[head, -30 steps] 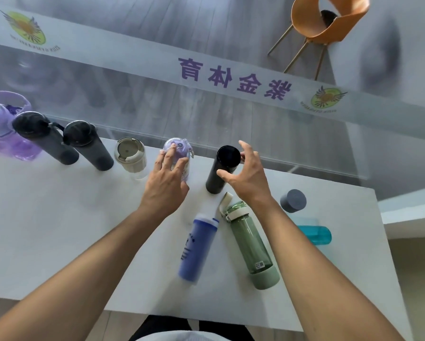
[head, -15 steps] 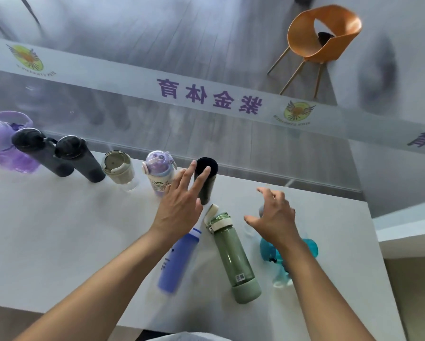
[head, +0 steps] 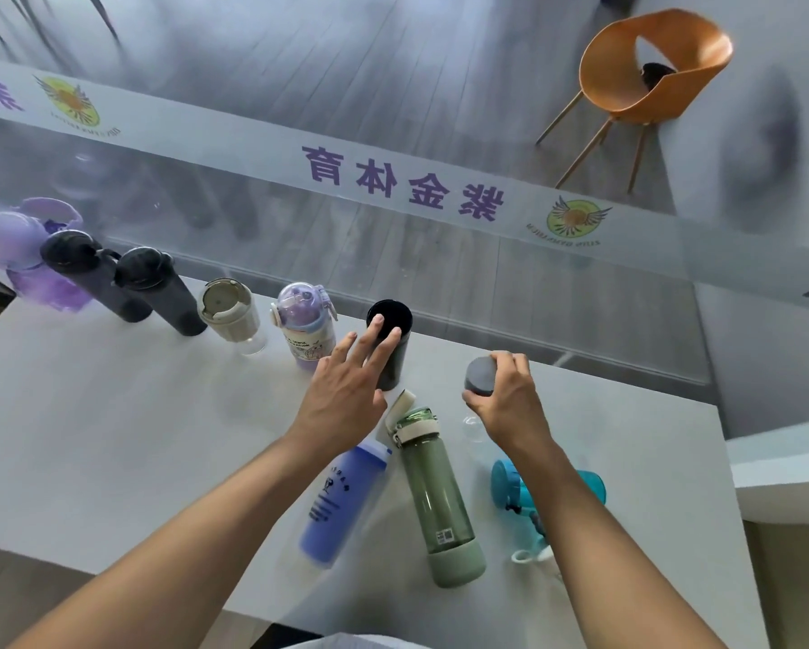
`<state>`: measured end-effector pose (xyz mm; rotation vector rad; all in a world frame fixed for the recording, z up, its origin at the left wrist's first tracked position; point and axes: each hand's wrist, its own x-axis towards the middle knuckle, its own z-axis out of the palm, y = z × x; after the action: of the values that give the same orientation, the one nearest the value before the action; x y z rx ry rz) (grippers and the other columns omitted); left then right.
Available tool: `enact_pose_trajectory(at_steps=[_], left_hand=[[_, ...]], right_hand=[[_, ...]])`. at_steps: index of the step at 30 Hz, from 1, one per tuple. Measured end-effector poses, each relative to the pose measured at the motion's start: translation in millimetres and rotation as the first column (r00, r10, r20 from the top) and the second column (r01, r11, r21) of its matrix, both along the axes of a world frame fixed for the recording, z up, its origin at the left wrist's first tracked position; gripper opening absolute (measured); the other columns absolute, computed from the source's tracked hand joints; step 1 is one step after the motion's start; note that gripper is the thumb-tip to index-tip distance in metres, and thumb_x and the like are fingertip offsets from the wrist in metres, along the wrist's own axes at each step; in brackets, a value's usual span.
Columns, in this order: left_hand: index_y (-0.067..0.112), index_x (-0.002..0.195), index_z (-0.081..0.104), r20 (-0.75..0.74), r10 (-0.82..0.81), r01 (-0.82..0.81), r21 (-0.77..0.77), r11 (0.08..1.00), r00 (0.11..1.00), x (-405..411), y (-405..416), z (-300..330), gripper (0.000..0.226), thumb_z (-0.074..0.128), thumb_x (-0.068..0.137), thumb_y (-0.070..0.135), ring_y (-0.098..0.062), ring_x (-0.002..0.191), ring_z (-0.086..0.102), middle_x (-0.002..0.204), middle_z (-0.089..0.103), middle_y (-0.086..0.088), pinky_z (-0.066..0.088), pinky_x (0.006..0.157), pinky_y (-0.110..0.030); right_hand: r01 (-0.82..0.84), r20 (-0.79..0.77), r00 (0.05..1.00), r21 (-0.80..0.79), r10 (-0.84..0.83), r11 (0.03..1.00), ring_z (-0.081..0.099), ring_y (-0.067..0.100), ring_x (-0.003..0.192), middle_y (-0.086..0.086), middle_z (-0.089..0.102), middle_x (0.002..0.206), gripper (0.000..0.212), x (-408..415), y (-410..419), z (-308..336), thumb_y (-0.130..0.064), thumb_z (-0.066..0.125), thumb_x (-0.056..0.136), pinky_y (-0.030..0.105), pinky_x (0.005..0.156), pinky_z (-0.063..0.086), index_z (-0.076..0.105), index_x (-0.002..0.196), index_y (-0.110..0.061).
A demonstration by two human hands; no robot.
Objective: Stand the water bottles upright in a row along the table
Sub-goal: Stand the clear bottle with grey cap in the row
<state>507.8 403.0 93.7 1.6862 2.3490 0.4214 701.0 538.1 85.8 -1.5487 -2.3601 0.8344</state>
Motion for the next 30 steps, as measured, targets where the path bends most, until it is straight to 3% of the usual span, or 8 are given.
enact_pose_trajectory(at_steps=[5, 21, 30], left_hand=[[0.031, 0.155, 0.012, -0.005, -0.011, 0.011, 0.023, 1.000, 1.000, -1, -2, -5, 0.091, 0.060, 0.079, 0.016, -0.027, 0.137, 0.034, 0.165, 0.004, 0.006, 0.040, 0.105, -0.046], [0.033, 0.155, 0.005, 0.022, -0.016, 0.015, 0.041, 0.999, 1.000, 0, -2, -9, 0.096, 0.060, 0.078, 0.017, -0.023, 0.142, 0.028, 0.165, -0.003, 0.008, 0.041, 0.103, -0.043], [0.032, 0.155, 0.006, 0.023, -0.017, 0.016, 0.048, 0.999, 1.000, 0, -3, -9, 0.096, 0.060, 0.077, 0.015, -0.023, 0.140, 0.030, 0.165, -0.002, 0.007, 0.042, 0.100, -0.040]], right_hand=[[-0.042, -0.048, 0.998, 0.038, 0.044, 0.998, 0.061, 0.027, 0.098, 0.007, 0.057, 0.118, 0.059, -20, 13, 0, -0.027, 0.088, 0.074, 0.037, 0.085, 0.051, 0.058, 0.124, -0.015], [-0.057, -0.090, 0.994, 0.028, 0.059, 0.998, 0.060, 0.027, 0.101, 0.010, 0.055, 0.120, 0.064, -36, 20, -9, -0.027, 0.085, 0.077, 0.029, 0.085, 0.045, 0.056, 0.132, -0.015], [-0.034, -0.060, 0.998, 0.020, 0.036, 0.999, 0.060, 0.027, 0.099, 0.009, 0.055, 0.117, 0.068, -37, 23, -13, -0.032, 0.086, 0.075, 0.031, 0.085, 0.048, 0.054, 0.132, -0.017]])
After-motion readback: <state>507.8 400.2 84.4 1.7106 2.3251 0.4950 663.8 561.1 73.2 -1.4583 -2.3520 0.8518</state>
